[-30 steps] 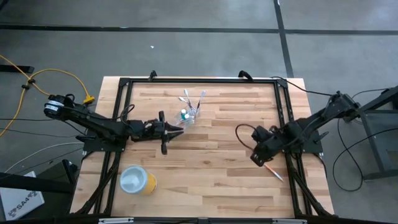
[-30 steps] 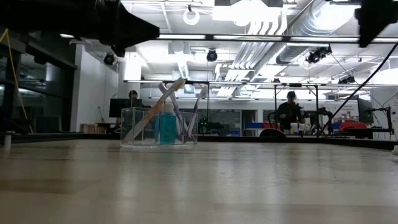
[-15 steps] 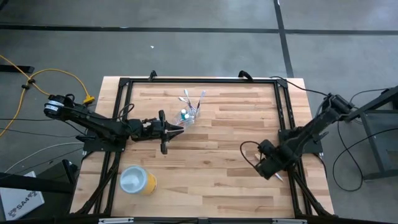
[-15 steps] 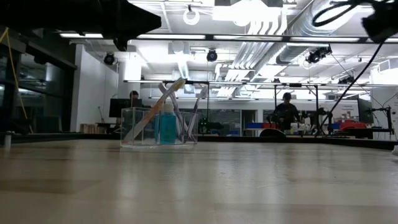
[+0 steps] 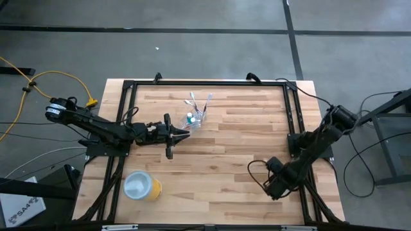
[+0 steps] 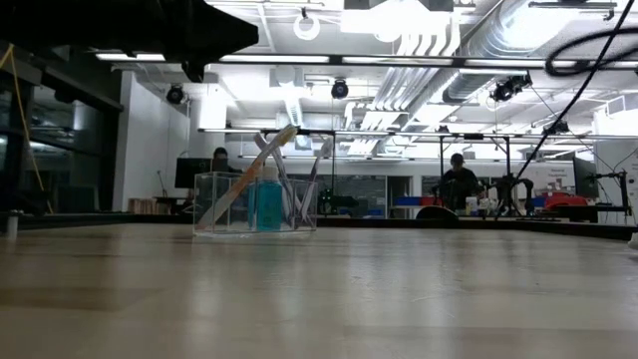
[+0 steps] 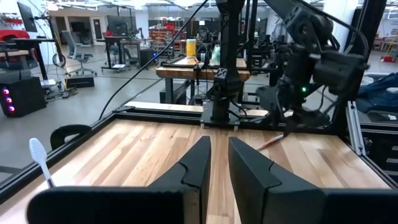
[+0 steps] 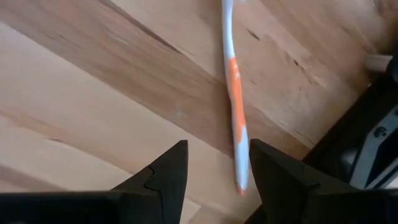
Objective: Pick & Place toothbrushing station
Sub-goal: Put the orange toothbrush into the transparent organizer
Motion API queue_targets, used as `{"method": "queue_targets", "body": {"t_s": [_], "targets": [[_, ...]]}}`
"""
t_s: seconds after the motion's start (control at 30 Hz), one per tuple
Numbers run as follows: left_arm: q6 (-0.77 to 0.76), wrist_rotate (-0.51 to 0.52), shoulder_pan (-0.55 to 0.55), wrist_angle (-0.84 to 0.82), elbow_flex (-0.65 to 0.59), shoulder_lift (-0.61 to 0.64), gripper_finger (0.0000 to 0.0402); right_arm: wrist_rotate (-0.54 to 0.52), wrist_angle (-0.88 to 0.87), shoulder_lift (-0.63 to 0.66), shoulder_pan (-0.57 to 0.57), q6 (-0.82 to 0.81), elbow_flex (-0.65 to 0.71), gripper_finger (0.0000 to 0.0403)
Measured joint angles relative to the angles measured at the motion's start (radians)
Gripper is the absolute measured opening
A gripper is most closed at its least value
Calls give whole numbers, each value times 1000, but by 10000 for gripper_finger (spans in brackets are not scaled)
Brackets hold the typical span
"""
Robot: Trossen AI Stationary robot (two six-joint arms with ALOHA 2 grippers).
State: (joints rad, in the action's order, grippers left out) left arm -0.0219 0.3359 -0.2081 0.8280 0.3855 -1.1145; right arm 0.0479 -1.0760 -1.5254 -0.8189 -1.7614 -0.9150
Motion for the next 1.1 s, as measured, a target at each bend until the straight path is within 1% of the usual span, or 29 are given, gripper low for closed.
{"method": "queue_targets", "body": {"t_s": [0.17,0.43,0.57,0.73,0.9,0.97,1.1], "targets": [[0,0,0,0,0,0,53,33,12,-82,0,39,0,163],[0,0,9,4,0,0,53,22,31,-161,0,87,0,163],[0,0,19,4,0,0,53,-13,20,-166,0,91,0,163],[0,0,18,4,0,0,53,-14,-35,-166,0,96,0,163],[0,0,18,4,0,0,53,-23,-37,-166,1,110,0,163],[0,0,18,4,0,0,53,-24,-21,-166,0,110,3,163],[0,0,18,4,0,0,53,-18,64,-164,0,108,47,163]]}}
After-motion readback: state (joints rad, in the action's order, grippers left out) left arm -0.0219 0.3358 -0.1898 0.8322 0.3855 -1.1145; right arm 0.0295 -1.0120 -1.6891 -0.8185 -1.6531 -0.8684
